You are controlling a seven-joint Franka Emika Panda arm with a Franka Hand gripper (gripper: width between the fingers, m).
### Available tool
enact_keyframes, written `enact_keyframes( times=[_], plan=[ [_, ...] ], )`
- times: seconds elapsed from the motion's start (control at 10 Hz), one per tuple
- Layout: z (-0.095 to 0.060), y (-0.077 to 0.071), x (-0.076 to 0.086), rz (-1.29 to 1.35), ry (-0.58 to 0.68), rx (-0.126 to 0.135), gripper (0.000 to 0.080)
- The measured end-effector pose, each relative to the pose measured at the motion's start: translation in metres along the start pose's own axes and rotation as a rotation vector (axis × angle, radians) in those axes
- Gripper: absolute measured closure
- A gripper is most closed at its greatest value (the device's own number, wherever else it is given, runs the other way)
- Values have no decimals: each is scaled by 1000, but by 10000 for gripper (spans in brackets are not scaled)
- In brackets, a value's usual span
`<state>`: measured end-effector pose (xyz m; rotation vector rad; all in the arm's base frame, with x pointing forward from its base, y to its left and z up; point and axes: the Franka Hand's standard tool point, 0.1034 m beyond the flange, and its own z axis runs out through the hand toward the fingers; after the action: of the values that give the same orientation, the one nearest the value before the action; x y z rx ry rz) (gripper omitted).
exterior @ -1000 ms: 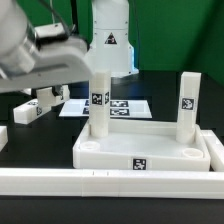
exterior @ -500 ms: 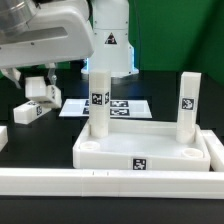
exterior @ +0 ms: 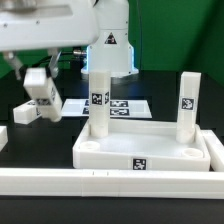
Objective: Assemble desk
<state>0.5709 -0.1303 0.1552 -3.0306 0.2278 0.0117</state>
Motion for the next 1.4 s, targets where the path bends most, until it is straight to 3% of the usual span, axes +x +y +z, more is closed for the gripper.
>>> enact_keyframes(
  times=[0.1, 0.2, 0.5, 0.6, 0.7, 0.8, 1.0, 1.1, 1.4],
  plan=[
    [-11, -16, 5, -5, 89, -14, 509],
    [-11, -25, 1, -14, 149, -28, 509],
    [-9, -7, 5, -37, 353, -102, 509],
    [-13, -1, 6, -45, 456, -147, 509],
    [-8, -21, 1, 3, 435, -110, 509],
    [-14, -47, 7, 14, 435, -79, 509],
    [-20, -87, 14, 72, 453, -34, 509],
    [-17, -98, 14, 78, 450, -26, 509],
    [-17, -93, 14, 70, 450, -33, 509]
  ],
)
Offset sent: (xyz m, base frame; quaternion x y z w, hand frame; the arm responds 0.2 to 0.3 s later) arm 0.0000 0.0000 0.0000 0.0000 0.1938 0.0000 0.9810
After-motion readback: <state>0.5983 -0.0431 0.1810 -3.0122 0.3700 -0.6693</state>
